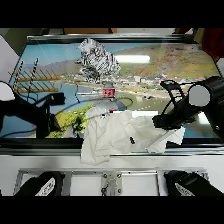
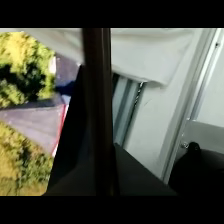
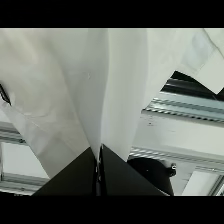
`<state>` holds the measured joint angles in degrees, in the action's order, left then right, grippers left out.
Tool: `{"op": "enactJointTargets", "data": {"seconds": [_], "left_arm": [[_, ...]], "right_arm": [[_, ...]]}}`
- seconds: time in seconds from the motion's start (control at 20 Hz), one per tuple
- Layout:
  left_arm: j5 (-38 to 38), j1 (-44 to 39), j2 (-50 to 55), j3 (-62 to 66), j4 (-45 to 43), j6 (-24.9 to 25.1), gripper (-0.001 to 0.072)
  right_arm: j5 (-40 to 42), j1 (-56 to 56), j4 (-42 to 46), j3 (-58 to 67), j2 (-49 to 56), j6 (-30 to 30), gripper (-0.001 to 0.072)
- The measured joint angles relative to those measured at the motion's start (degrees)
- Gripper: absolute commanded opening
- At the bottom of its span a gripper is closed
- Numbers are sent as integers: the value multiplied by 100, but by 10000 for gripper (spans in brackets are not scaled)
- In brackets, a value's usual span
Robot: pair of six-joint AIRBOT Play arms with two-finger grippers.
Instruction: Fold the clothes and pants, and hang the long-sleeved shirts on hangers.
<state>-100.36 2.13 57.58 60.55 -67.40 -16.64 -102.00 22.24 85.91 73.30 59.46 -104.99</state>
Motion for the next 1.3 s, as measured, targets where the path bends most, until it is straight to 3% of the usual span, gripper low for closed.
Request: {"op": "enactJointTargets", "data": {"seconds": [0.5,0.9,1.3], "left_arm": [[1108,-874,-483,-1582,647,518,10],[1412,-1749,605,-1060,708,562,9],[1598,-2116,1604,-424,837,562,8]], "right_arm": [[0,0,0,0,0,0,13],[0,0,-13,81,0,83,13],[-46,2,-146,540,2,129,12]]}}
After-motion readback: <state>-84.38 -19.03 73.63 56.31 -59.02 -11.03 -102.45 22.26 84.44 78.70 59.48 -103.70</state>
